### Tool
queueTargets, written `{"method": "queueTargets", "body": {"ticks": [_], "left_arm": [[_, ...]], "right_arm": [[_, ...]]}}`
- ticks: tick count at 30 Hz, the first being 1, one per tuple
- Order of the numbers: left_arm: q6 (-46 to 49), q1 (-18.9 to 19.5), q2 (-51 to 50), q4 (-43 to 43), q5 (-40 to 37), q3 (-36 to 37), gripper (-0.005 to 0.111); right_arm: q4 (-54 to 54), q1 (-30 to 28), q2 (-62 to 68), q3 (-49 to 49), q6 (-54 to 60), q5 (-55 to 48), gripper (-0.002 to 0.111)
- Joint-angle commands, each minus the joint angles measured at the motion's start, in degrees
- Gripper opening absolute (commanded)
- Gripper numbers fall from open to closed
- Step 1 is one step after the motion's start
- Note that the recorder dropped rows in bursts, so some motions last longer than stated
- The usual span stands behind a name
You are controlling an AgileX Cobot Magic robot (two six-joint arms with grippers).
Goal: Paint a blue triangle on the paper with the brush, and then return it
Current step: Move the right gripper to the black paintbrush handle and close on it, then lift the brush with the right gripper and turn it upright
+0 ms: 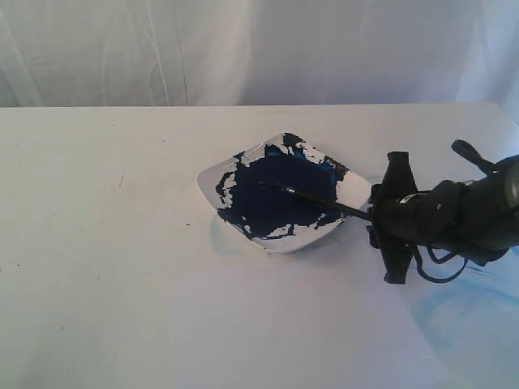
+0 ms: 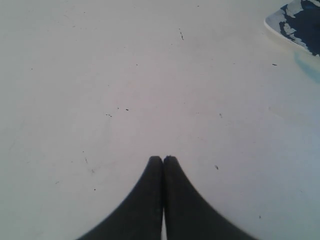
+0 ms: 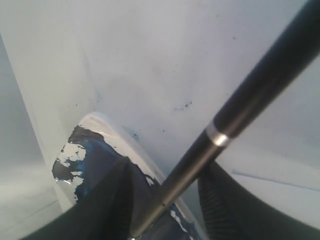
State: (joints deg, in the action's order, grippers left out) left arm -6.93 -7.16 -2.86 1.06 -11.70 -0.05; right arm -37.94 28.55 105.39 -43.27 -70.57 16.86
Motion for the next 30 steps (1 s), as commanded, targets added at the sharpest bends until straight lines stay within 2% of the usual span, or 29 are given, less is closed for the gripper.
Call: {"method": "queueTargets", "body": {"ticks": [1, 16, 21, 30], "left_arm": [[-0.38, -0.37, 0.16, 0.07, 0.08, 0.05, 0.0], [-0.38, -0.37, 0.16, 0.07, 0.08, 0.05, 0.0], [-0.38, -0.37, 0.16, 0.07, 0.08, 0.05, 0.0], [-0.38, -0.37, 0.16, 0.07, 0.08, 0.05, 0.0]], "right_arm": [[-1.47, -0.01, 0.16, -0.09, -0.26, -0.04, 0.036], [-3.48, -0.01, 2.04, -0.09, -0.26, -0.38, 0.013], [-3.49, -0.01, 2.04, -0.09, -0.26, 2.93, 0.004], [-3.22, -0.01, 0.66, -0.09, -2.01, 12.48, 0.001]]}}
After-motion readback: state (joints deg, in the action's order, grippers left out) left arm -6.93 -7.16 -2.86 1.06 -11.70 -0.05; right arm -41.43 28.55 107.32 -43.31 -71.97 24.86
